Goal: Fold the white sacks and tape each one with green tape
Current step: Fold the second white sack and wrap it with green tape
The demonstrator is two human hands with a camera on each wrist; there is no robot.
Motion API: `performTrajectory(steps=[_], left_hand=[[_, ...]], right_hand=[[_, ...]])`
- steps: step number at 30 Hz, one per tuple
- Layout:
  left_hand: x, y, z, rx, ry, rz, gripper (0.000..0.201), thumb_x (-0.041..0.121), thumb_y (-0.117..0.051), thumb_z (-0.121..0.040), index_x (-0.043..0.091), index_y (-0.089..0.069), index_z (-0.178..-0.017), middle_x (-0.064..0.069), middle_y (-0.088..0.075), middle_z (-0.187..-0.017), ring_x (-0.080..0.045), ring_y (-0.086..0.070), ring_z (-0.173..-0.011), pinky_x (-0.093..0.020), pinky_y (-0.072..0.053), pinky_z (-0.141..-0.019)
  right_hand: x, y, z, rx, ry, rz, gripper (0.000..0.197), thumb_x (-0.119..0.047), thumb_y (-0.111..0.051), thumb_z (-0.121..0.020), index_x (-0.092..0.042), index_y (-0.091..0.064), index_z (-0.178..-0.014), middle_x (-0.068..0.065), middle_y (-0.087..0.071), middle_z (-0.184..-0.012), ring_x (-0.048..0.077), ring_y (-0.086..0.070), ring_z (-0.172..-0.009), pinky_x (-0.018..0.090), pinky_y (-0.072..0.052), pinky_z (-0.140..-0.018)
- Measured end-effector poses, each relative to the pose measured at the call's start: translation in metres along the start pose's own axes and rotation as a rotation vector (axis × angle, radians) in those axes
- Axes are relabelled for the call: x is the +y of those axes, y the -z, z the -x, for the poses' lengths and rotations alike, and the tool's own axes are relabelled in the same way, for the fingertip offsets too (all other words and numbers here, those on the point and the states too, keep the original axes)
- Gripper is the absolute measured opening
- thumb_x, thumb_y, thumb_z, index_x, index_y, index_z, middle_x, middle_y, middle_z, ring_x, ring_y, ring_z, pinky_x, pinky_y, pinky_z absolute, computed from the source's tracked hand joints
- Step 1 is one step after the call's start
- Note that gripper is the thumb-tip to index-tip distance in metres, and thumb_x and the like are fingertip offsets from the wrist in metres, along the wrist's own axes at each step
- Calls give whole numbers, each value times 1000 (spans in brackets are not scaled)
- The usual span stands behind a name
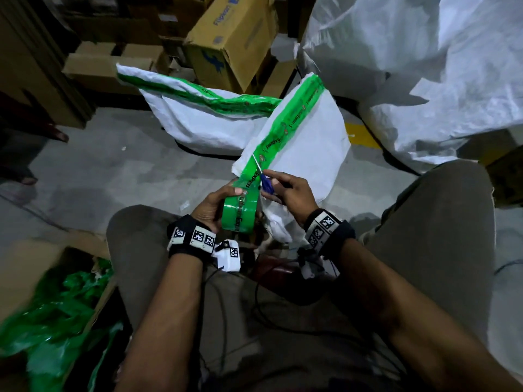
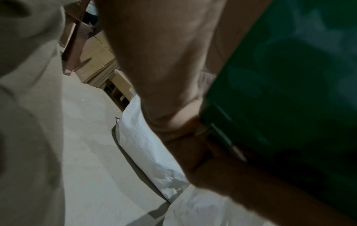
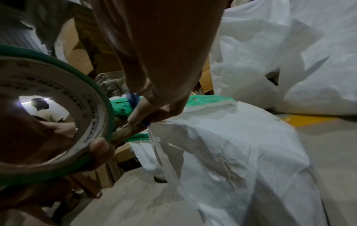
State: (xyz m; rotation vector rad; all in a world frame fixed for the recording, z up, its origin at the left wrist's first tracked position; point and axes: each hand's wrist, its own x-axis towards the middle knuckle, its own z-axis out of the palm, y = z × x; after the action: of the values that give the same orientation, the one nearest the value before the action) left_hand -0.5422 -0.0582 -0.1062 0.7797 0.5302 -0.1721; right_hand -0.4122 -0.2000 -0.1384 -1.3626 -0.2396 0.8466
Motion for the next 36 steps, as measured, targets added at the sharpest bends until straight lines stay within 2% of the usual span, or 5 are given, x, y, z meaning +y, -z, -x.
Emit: performTrajectory(steps=[8, 19, 26, 30, 36], left_hand=[[0, 1, 0, -21, 15, -36, 76, 29, -84, -65, 10, -57, -134, -20, -68, -100, -40, -67, -87, -45, -57, -72], [-4, -4, -1, -31, 26, -58, 85, 27, -79, -71, 5, -45, -146, -21, -66, -110, -42, -64, -92, -46, -54, -82], [-2, 1, 0, -52, 18, -63, 84, 25, -82, -67, 8, -48, -142, -21, -67, -105, -42, -66, -91, -47, -57, -77], [-1, 7, 0, -33, 18, -108, 90, 23, -83, -66, 8, -44, -146, -22, -64, -110, -41, -63, -96, -45, -58, -73], [0, 7, -2, -35, 7, -160, 84, 25, -84, -66, 10, -50, -142, -18, -66, -109, -41, -60, -101, -45, -57, -80]], right_hand=[[0, 8, 4, -7, -251, -443, 26, 22, -48, -90, 2, -58, -103, 28, -66, -104, 31, -72, -84, 34, -62, -81], [17, -10, -5, 203, -394, -130, 14, 4, -79, -77, 2, -65, -81, 24, -69, -77, 25, -69, -57, 27, -55, -54], [-17, 33, 5, -140, -366, -51, 44, -17, -72, -90, -19, -33, -110, 11, -70, -83, 13, -42, -54, 23, -42, -38], [-38, 65, 13, -410, -455, -102, 45, -47, -71, -82, -18, -45, -105, 15, -60, -111, 20, -49, -63, 30, -52, -38], [-41, 78, 16, -585, -486, -141, 42, -45, -87, -68, -14, -64, -83, 11, -55, -86, 15, -39, -58, 23, -43, -37]])
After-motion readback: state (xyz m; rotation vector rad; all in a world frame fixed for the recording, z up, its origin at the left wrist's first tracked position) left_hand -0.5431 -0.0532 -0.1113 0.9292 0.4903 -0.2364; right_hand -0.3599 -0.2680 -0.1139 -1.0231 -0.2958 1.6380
